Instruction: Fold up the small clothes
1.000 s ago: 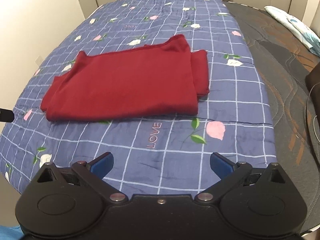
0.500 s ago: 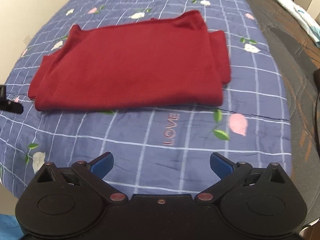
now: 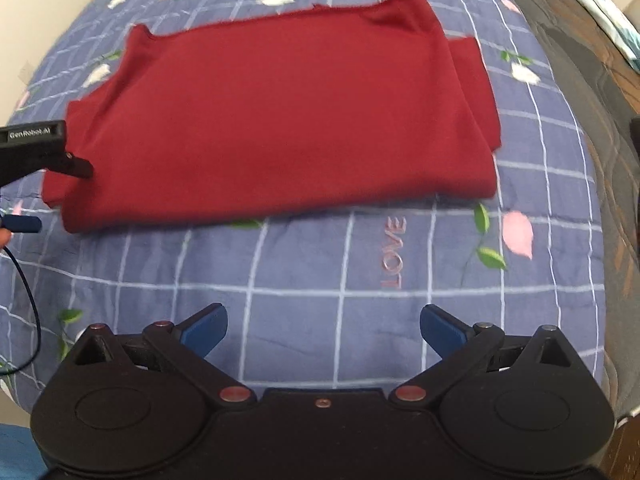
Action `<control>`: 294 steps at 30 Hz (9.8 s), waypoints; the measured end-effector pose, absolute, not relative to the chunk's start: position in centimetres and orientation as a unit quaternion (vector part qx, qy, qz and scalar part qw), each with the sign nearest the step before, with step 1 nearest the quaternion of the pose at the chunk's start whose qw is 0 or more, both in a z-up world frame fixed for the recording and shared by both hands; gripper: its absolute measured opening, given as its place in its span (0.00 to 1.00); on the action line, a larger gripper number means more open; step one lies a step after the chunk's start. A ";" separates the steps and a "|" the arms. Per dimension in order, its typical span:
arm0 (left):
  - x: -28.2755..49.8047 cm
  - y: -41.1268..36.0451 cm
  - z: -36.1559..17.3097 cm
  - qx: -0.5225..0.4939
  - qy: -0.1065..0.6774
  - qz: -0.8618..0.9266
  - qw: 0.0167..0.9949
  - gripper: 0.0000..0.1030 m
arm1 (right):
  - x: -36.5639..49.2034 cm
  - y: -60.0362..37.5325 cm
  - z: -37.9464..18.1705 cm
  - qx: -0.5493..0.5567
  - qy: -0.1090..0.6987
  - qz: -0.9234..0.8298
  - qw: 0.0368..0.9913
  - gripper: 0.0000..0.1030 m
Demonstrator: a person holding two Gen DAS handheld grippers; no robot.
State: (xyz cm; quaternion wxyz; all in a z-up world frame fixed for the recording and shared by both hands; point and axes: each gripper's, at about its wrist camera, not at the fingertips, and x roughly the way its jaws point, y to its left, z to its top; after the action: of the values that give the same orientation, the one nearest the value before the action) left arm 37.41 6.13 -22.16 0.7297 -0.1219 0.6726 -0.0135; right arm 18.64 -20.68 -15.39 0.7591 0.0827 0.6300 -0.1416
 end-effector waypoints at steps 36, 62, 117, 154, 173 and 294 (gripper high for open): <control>36.6 7.0 -21.1 -0.160 0.643 -0.013 0.749 0.78 | 29.3 -19.8 -21.8 -0.157 0.567 -0.039 0.807 0.99; 34.3 2.3 -14.7 -0.125 0.553 -0.048 0.823 0.11 | 27.2 -23.1 -18.7 -0.142 0.545 -0.025 0.826 0.99; 30.5 -11.8 -11.2 -0.067 0.583 -0.086 0.805 0.93 | 22.0 -40.1 -14.7 0.260 0.489 -0.059 0.830 0.99; 34.7 -16.3 -14.6 -0.020 0.624 -0.073 0.778 0.99 | 28.5 -43.9 -12.5 0.152 0.478 -0.080 0.861 0.06; 34.7 -16.4 -15.3 -0.010 0.638 -0.064 0.767 0.99 | 25.7 -43.9 -14.9 0.207 0.512 -0.105 0.827 0.69; 39.6 -18.9 -19.0 0.005 0.651 -0.169 0.740 1.00 | 31.1 -46.1 -21.5 0.291 0.542 -0.062 0.786 0.99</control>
State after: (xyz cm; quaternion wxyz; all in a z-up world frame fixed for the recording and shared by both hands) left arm 39.59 -18.91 -19.00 0.7402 0.0051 0.6508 -0.1689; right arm 31.15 -46.05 -21.49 0.7859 0.2910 0.5421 -0.0619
